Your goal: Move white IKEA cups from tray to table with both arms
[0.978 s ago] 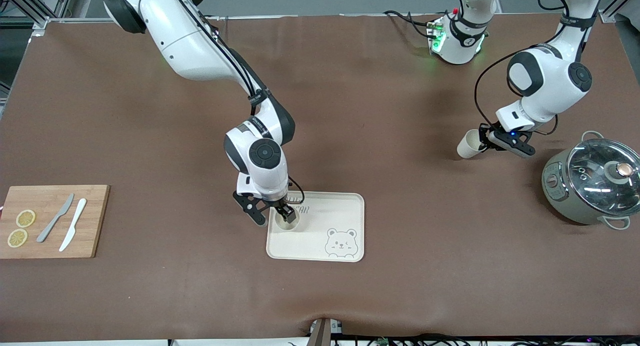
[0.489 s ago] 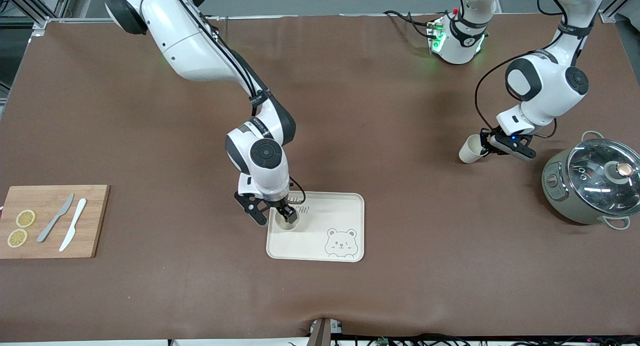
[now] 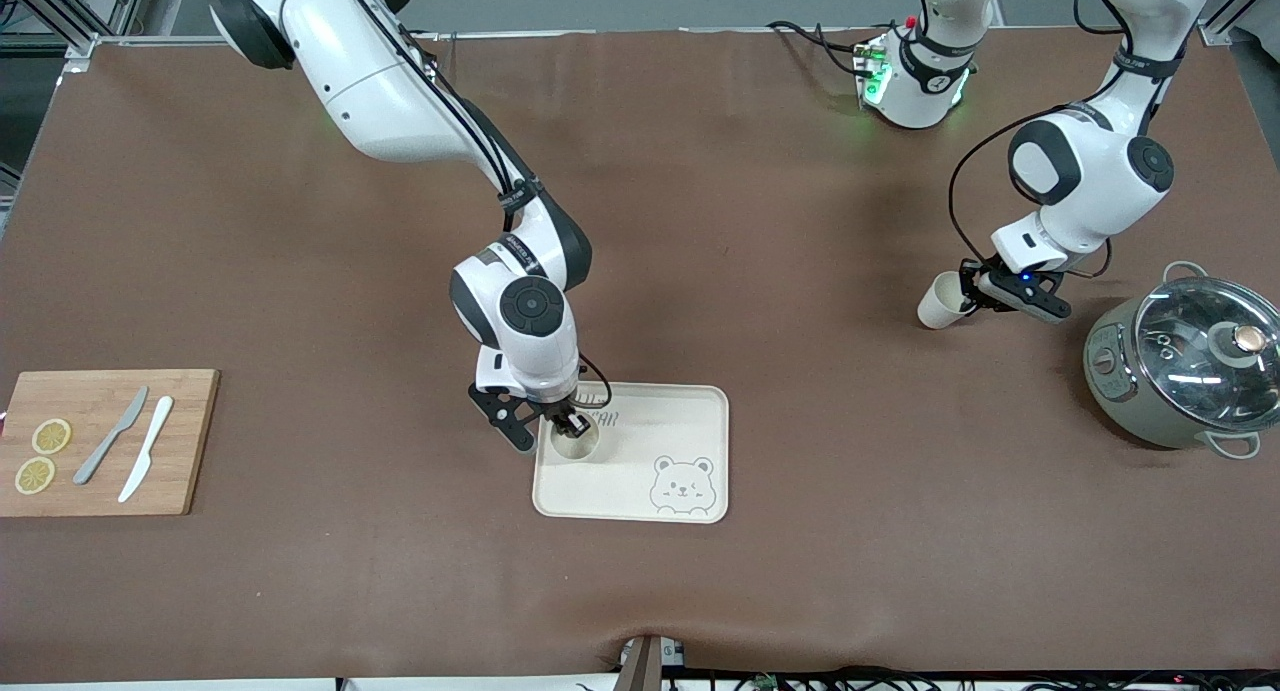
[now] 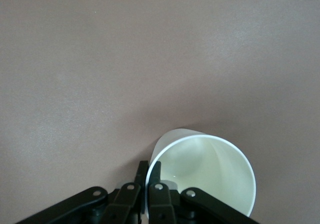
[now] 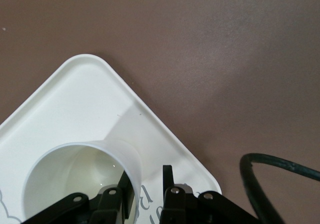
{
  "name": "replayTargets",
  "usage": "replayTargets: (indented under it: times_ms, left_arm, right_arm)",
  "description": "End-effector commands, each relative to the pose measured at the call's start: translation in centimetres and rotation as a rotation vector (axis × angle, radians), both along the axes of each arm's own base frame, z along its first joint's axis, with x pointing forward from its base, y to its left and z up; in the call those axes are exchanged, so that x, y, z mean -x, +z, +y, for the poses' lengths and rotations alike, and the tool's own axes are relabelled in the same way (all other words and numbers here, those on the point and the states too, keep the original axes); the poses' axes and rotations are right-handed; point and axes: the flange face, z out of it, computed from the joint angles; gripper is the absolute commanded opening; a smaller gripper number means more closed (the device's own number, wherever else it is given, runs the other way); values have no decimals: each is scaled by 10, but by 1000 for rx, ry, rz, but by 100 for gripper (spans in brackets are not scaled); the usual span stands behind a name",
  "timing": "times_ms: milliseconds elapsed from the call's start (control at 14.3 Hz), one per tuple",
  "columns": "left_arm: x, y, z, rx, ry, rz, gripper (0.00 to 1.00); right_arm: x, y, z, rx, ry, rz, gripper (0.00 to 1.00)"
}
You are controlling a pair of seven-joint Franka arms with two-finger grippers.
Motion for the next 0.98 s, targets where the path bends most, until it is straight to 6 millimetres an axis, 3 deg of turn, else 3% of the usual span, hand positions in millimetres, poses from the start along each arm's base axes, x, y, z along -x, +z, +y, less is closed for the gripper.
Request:
replayTargets:
  times_ms: [0,140,629,908]
  left_arm:
    - [2,10,5,-17,-4,-25,0]
    - [3,10,6,-20,-7,-23,0]
    - [-3,7,3,-23,-34,-15,0]
    - [-15,11,-2,-21,-24,20,0]
  right_arm:
    - [-4,0,5,13,-7,-25,10]
    - [-5,0,4,13,-6,-25,0]
    - [-4,7,5,22,9,-28,0]
    - [-2,33,9,7,6,-29,0]
